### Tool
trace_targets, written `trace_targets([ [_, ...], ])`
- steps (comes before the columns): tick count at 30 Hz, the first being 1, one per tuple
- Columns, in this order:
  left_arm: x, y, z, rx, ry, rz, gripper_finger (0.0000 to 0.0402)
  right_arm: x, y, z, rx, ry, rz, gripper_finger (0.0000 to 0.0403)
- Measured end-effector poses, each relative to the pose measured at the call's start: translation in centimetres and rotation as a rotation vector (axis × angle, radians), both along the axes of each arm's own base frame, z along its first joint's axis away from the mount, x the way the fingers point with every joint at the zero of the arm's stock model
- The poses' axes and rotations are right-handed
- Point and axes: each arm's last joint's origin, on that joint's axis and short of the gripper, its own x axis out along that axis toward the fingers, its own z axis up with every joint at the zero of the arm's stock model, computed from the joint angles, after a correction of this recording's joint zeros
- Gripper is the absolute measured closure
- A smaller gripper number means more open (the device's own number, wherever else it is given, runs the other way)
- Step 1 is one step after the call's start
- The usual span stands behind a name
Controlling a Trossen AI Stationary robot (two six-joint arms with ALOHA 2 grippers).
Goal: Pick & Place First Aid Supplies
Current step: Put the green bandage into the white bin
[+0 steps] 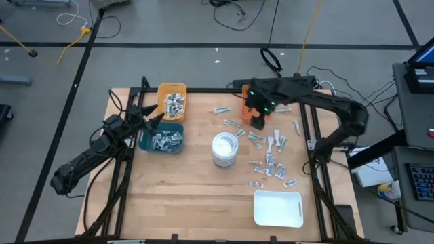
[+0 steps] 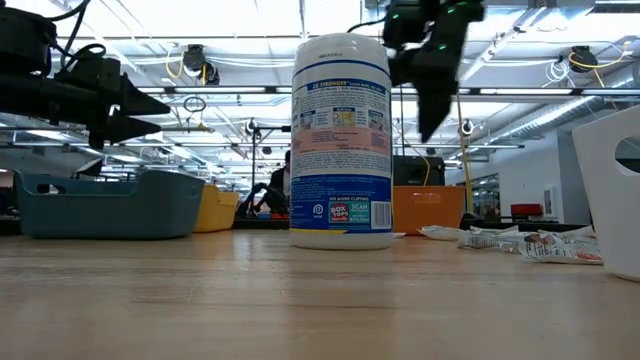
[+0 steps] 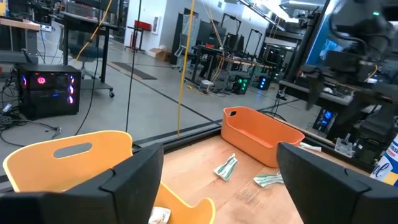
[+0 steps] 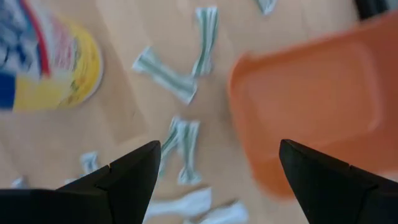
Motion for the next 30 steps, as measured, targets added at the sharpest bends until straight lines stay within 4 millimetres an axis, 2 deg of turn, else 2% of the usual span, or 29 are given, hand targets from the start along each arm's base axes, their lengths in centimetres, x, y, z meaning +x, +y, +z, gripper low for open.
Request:
trace_targets([
  [10,0.0,0.0,0.0,0.001,0.0,0.0,0.0074,5.5,-7.0,-1.4,-0.091,-0.024,0.085,0.0078],
  [15,0.0,0.0,0.0,0.0,0.0,0.0,0.0084,7.9,-9.5,-2.7,-0.147,-0.044,0.153,0.0078],
  [22,0.0,0.0,0.0,0.0,0.0,0.0,0.0094,9.5,-10.9,-5.3,-0.164,-0.04,0.192,0.0078],
  [30,0.0,0.0,0.0,0.001,0.0,0.0,0.0077,11.0,-11.6,-9.4,-0.125,-0.003,0.178,0.0078],
])
